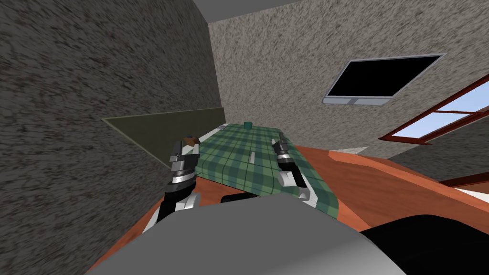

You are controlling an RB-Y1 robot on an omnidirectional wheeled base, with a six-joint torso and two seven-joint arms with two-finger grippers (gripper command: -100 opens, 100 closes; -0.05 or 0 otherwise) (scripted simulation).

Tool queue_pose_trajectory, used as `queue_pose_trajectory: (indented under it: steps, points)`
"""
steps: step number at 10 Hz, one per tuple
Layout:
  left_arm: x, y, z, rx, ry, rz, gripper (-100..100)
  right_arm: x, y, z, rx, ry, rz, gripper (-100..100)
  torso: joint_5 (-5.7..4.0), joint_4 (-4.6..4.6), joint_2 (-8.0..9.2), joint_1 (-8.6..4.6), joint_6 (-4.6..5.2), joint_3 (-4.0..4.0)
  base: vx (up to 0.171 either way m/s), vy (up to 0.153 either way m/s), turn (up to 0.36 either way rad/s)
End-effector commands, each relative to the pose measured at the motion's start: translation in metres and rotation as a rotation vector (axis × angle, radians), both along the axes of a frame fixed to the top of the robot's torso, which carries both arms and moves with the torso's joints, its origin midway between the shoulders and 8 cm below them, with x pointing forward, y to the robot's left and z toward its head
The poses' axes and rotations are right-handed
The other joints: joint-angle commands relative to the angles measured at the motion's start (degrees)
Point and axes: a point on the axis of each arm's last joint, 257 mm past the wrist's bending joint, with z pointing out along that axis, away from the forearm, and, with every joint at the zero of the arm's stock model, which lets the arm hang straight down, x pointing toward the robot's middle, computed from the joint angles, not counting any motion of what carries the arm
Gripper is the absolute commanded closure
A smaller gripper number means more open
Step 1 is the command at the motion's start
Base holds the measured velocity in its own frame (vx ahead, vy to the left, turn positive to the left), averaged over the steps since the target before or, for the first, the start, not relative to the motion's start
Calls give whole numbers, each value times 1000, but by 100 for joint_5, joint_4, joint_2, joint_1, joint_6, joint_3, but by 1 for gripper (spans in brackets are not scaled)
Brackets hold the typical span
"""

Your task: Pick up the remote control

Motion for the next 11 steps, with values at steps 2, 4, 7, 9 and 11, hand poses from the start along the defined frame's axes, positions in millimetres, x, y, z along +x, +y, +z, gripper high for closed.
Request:
queue_pose_trajectory:
  steps: [2, 4, 7, 9, 11]
  points:
    - [0, 0, 0, 0, 0, 0, 0, 15, -6, -12, 69, 53, 35, -100, 3, 0, -1, 16, 0, -1, 28, 124, -69]
    - [0, 0, 0, 0, 0, 0, 0, 25, -11, -21, 117, 88, 56, -100, 1, -1, -4, 2, 0, -2, 41, 77, -45]
    - [0, 0, 0, 0, 0, 0, 0, 45, -21, -40, 209, 165, 85, -100, 0, 1, 4, -4, -1, 2, 21, 88, -55]
    - [0, 0, 0, 0, 0, 0, 0, 55, -27, -51, 264, 206, 99, -100, 0, 0, 0, -4, 0, 0, 38, 93, -45]
    - [0, 0, 0, 0, 0, 0, 0, 64, -33, -63, 326, 250, 112, -100, 1, -1, 0, -4, -1, -1, 31, 78, -57]
